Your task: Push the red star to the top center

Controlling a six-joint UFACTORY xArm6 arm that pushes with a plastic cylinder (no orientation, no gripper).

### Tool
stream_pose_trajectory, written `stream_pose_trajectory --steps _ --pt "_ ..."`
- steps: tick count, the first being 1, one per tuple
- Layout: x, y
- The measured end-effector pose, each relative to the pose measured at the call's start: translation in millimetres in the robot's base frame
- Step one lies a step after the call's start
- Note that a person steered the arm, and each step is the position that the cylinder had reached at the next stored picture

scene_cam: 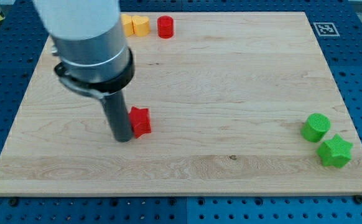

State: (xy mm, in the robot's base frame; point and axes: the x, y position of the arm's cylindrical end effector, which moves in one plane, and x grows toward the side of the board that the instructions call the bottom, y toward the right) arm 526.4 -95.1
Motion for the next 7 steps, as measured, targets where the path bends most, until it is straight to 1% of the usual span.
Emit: stream_pose_trajectory --steps 3,4,5,6,7 --pt "-50 105" --pt "-68 119" --pt "-59 116" --pt "-30 96" --pt "-41 83"
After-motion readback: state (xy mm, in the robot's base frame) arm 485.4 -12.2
